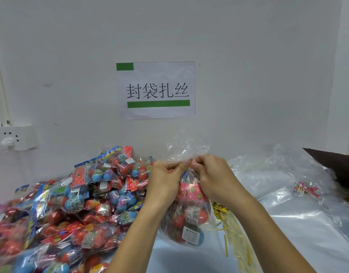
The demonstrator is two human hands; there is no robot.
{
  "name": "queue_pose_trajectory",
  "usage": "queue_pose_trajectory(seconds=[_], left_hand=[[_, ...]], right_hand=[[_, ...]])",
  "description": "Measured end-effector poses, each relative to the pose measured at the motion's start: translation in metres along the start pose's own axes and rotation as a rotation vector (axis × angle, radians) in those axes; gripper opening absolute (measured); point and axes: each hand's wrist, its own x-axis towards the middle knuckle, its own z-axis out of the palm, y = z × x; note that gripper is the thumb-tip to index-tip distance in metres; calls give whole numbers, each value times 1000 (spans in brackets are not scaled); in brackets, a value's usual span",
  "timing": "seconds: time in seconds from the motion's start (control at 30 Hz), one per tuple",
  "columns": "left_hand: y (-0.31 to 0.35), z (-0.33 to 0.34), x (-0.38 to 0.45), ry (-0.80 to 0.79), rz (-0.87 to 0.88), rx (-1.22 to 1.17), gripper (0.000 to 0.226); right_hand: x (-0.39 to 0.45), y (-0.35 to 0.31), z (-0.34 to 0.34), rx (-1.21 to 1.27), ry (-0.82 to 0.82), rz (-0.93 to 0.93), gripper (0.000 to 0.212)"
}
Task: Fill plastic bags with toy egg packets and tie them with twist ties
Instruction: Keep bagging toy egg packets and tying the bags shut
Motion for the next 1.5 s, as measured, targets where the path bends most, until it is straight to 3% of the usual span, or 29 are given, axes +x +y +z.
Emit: queue_pose_trajectory(seconds=[0.13,0.3,0.77,0.9,0.97,1.13,1.3,1.5], left_hand=[[2,0,0,21,44,37,17],[1,-2,2,44,25,96,17],[3,-3,5,155,-61,-30,18],[5,-4,4,186,-101,-66,23],[7,-5,3,172,-120,-91,27],[19,-4,-2,33,-162,-225,30],[25,-3,-3,-21,-170,-305,39],[26,-2,-4,-21,-189,-316,42]], right_hand=[[-1,-2,0,-11,1,7,23],[0,-3,1,99,18,23,29],[-4,-14,-3,282,-23,141,27],[-4,-16,-6,479,-57,218,38],[-4,-16,-8,618,-71,283,42],[-7,-10,-13,816,-83,298,20],[-10,-8,-20,969,-153,324,42],[-9,-2,-23,1108,-238,365,47]])
